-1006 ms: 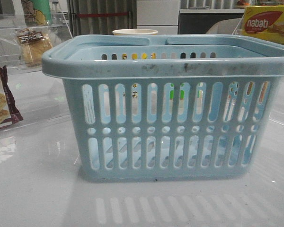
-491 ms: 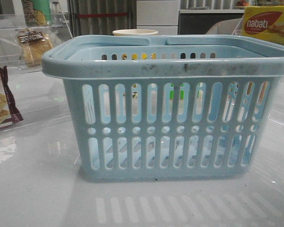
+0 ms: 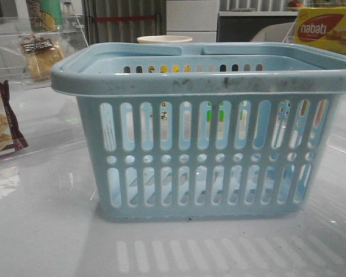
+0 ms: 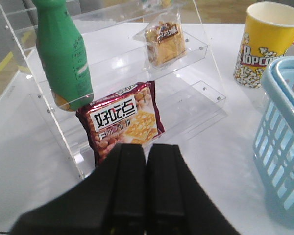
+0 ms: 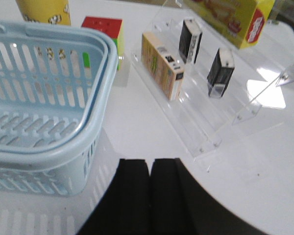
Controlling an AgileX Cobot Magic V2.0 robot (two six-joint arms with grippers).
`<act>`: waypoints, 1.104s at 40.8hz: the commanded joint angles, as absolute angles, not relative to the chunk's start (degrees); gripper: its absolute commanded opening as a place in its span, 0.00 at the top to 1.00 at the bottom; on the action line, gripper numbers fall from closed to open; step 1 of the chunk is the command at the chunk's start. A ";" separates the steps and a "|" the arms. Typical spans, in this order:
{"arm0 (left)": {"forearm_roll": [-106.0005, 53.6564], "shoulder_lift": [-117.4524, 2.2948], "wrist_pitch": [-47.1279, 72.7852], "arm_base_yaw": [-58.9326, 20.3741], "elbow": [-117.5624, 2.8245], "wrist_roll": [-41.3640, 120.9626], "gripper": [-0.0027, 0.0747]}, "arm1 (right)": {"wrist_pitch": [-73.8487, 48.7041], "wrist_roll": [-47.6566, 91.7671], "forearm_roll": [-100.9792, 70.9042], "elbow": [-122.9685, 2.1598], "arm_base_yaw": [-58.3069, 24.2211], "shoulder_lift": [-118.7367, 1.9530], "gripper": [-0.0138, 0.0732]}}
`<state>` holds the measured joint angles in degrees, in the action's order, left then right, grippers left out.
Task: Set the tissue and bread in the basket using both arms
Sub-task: 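Reach the right gripper to the black tissue pack on the acrylic stand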
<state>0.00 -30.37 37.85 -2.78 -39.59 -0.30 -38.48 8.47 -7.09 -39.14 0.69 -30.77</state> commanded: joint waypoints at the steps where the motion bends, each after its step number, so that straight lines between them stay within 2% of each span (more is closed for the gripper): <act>1: -0.45 -32.41 34.53 -3.21 -41.70 -0.89 0.85 | -35.18 9.02 -7.15 -39.35 0.97 -33.13 0.77; 5: -0.34 -33.91 35.05 -3.21 -41.70 -0.78 0.81 | -35.91 9.02 -7.15 -38.74 0.97 -34.51 0.71; 7: -0.34 -34.44 35.05 -3.21 -41.70 -0.78 0.73 | -36.02 9.02 -7.15 -38.74 0.97 -35.35 0.61; 11: -0.34 -35.12 34.95 -3.21 -41.70 -0.78 0.50 | -35.65 9.02 -7.15 -38.74 0.97 -36.39 0.37; 13: -0.34 -35.39 34.95 -3.21 -41.70 -0.78 0.41 | -35.65 9.02 -7.15 -38.74 0.97 -37.03 0.30; 15: -0.34 -35.53 34.95 -3.21 -41.70 -0.78 0.37 | -35.65 9.02 -7.15 -38.74 0.97 -37.83 0.27; 22: 0.00 -35.53 34.83 -3.21 -41.70 -0.78 0.38 | -33.62 8.58 -7.15 -39.10 1.74 -42.43 0.27; 28: 0.00 -35.53 34.94 -3.21 -41.70 -0.78 0.38 | -31.18 6.31 -7.15 -42.43 6.48 -49.60 0.28; 37: 0.00 -35.53 34.94 -3.21 -41.70 -0.78 0.38 | -29.47 6.01 -7.22 -53.24 13.62 -64.50 0.28; 45: 0.00 -35.53 34.94 -3.21 -41.70 -0.78 0.38 | -28.17 6.01 -7.91 -63.81 14.52 -77.23 0.28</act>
<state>0.00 -35.12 38.84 -2.78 -39.59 -0.30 -32.54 6.28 -7.19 -57.68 14.04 -73.84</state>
